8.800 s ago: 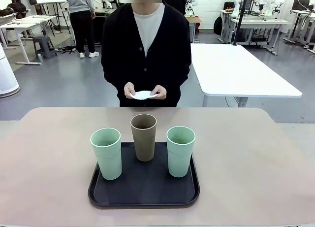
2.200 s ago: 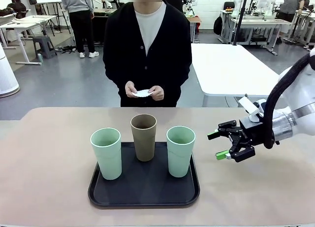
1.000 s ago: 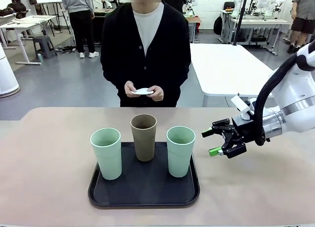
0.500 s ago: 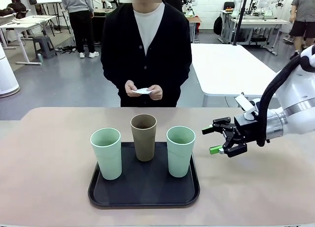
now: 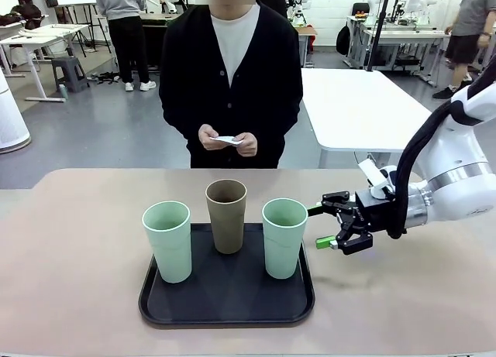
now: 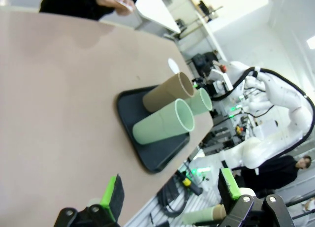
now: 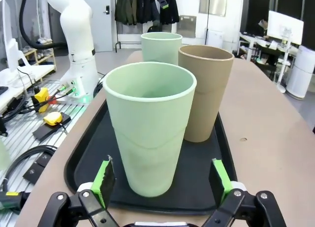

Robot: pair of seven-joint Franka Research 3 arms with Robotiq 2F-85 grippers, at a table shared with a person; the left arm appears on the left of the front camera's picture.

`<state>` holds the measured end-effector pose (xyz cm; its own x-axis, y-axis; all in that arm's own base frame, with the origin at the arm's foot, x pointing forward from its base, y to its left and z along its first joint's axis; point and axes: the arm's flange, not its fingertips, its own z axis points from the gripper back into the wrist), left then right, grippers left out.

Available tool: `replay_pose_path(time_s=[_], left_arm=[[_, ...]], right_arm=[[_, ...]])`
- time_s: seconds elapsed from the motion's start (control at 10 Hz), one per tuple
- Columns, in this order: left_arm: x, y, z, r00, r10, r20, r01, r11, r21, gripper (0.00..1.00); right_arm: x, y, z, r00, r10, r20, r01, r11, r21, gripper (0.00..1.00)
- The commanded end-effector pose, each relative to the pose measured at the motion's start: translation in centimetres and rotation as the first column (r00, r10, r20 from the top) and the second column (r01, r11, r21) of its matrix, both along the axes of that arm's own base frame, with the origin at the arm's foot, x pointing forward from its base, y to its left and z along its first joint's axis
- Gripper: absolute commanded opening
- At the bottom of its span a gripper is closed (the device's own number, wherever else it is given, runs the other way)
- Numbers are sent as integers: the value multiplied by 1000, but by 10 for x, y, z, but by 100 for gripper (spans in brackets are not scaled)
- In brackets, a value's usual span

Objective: Place coasters on the table and set cups on them.
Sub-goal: Pick up one Reusable plastic cup and place it on a coaster set by the human.

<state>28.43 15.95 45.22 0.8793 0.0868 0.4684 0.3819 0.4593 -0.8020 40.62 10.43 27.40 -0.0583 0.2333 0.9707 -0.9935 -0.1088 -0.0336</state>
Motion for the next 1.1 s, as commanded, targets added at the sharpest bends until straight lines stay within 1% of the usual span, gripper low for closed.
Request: replay_pose_path(time_s=[0.0, 0.7, 1.0], left_arm=[[0, 2, 0, 1000, -3, 11, 3, 1000, -4, 100], [0, 2, 0, 1000, -3, 11, 3, 1000, -4, 100], [0, 2, 0, 1000, -3, 11, 3, 1000, -4, 100]], right_arm=[[6, 16, -8, 999, 16, 46, -17, 999, 36, 100], [12, 39, -26, 998, 69, 11, -70, 997, 35, 100], [15, 49, -33, 995, 95, -16, -94, 995, 34, 100]])
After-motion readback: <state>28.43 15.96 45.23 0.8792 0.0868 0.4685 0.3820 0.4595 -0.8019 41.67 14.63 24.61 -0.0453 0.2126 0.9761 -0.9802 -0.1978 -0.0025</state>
